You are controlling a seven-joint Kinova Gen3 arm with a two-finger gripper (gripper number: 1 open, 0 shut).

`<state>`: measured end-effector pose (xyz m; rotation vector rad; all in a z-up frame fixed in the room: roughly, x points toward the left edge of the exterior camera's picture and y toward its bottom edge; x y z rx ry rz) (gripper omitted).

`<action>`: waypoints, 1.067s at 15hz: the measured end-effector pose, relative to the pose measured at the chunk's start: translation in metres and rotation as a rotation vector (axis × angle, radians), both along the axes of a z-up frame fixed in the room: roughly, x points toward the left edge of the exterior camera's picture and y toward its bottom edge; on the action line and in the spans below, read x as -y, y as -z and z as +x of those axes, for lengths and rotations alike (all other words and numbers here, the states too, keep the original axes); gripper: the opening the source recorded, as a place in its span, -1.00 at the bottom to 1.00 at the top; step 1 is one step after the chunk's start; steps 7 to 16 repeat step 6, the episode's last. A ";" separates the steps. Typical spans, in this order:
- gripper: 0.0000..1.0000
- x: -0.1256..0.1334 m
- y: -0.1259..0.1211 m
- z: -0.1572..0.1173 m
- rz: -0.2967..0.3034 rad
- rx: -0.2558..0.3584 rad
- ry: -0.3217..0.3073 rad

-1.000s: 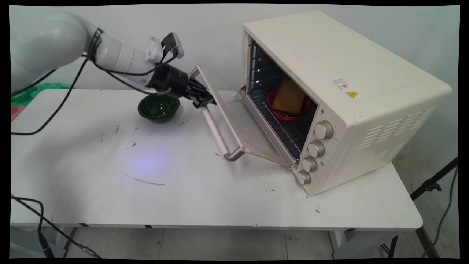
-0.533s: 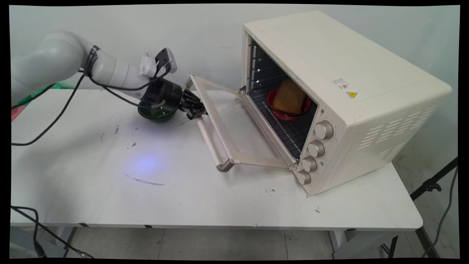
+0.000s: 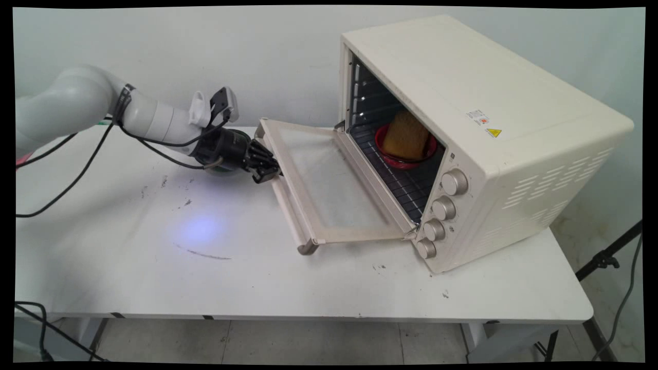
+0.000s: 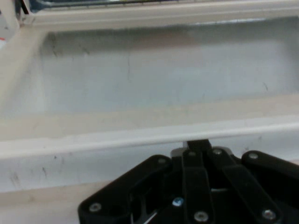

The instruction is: Open the oven

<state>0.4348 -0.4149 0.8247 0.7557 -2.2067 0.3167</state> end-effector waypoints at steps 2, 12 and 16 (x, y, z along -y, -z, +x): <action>-1.00 -0.003 0.003 0.005 -0.003 0.001 0.010; -1.00 -0.010 0.001 0.013 -0.010 -0.003 0.028; -1.00 -0.010 0.001 0.013 -0.010 -0.003 0.028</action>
